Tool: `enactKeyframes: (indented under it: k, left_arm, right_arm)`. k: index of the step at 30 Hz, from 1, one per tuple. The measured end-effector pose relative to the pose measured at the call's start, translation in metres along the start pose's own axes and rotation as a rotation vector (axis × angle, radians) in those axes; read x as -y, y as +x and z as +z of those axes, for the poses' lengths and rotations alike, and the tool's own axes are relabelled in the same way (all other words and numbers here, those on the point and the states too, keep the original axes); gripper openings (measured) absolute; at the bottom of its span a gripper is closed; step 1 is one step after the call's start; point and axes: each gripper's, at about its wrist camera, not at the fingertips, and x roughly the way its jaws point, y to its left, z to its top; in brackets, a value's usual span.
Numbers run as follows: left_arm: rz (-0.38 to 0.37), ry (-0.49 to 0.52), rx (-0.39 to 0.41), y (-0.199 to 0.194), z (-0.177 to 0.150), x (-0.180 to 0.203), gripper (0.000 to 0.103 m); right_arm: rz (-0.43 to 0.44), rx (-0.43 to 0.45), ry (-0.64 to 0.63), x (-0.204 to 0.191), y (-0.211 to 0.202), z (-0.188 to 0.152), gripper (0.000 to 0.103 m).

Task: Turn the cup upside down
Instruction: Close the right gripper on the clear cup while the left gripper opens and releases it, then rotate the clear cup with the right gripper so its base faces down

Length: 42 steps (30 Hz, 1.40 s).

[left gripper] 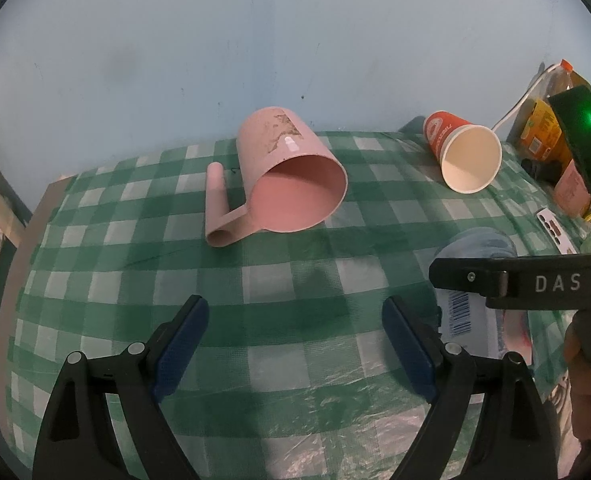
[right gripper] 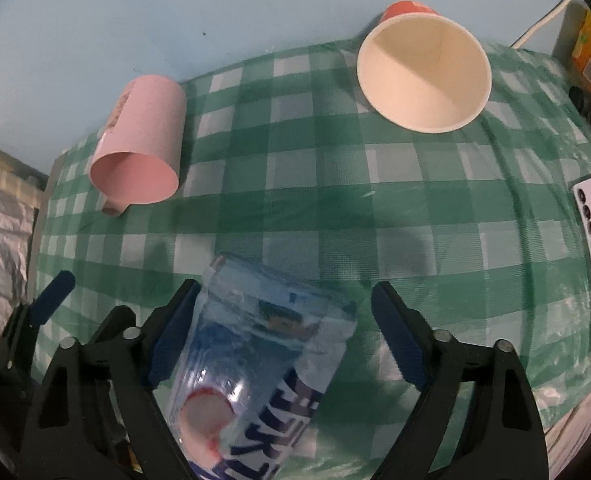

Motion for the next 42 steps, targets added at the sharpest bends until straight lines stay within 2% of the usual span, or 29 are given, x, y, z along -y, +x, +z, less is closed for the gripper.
enactKeyframes:
  k: [2, 8, 18, 22, 25, 30, 42]
  left_arm:
    - [-0.003, 0.003, 0.0, 0.0, 0.0, 0.001, 0.09]
    - [-0.018, 0.008, 0.004, -0.003, -0.001, 0.004, 0.09]
    - [-0.044, 0.005, 0.033, -0.013, -0.005, 0.01, 0.09]
    - [-0.051, -0.003, 0.056, -0.017, -0.006, 0.011, 0.09]
    - [-0.051, -0.008, 0.079, -0.019, -0.007, 0.012, 0.09]
    - [-0.064, -0.02, 0.089, -0.021, -0.008, 0.01, 0.09]
    - [-0.043, -0.01, 0.094, -0.017, -0.011, 0.013, 0.09]
  right_arm:
    - [0.015, -0.018, 0.002, 0.0, 0.002, 0.001, 0.076]
    - [0.003, 0.029, -0.044, -0.002, -0.011, -0.002, 0.076]
    - [-0.116, 0.334, -0.266, -0.027, -0.069, -0.023, 0.075]
    - [-0.176, 0.457, -0.323, -0.036, -0.082, -0.031, 0.075]
    - [-0.228, 0.516, -0.363, -0.041, -0.084, -0.034, 0.075]
    - [-0.269, 0.525, -0.384, -0.041, -0.083, -0.033, 0.075]
    - [-0.256, 0.418, -0.401, -0.039, -0.081, -0.032, 0.075]
